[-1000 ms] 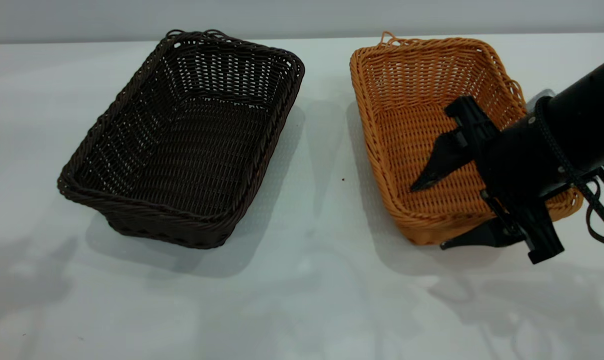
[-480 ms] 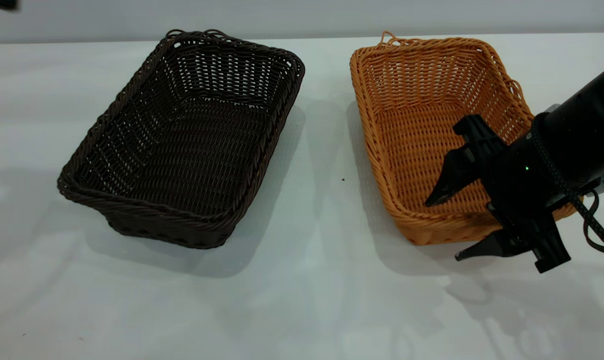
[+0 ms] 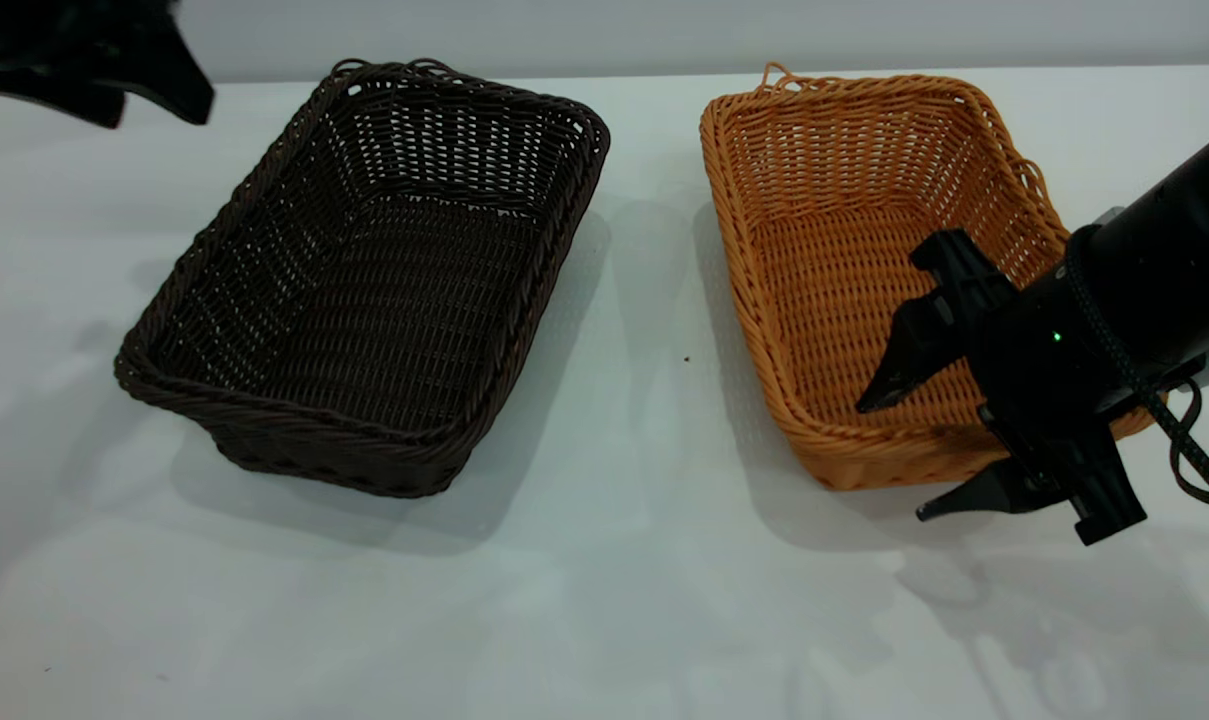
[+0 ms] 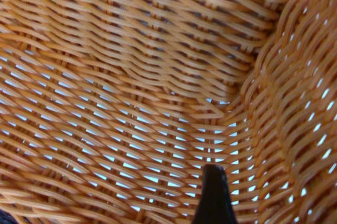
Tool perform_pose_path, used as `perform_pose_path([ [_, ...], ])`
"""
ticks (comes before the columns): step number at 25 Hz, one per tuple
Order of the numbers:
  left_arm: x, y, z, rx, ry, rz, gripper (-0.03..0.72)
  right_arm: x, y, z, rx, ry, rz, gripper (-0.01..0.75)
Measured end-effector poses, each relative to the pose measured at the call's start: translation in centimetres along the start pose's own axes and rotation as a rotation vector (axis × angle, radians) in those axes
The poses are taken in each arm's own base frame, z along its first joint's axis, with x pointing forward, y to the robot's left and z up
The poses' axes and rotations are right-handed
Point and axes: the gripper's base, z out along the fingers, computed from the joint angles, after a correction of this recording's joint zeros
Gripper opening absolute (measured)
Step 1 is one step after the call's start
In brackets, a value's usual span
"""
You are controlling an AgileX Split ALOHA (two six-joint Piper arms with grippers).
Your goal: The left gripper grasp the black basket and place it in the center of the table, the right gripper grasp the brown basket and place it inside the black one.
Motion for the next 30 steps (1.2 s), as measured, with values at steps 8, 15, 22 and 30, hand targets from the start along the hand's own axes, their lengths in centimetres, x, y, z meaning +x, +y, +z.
perform_pose_path([
  [8,2.1,1.0,5.3,-0.013,0.104,-0.046,0.492,-0.3,-0.1,0.0,0.013,-0.036,-0.001,0.486],
  [15,5.1,0.5,9.5,0.008,0.212,-0.115,0.492,-0.5,-0.2,0.0,0.02,-0.059,0.0,0.486],
  [22,5.0,-0.2,10.2,-0.007,0.186,-0.022,0.41,-0.6,-0.2,0.0,0.022,-0.064,-0.001,0.408],
  [30,4.7,-0.1,10.2,-0.016,0.168,0.055,0.172,-1.2,0.7,-0.2,-0.008,-0.074,-0.003,0.067],
])
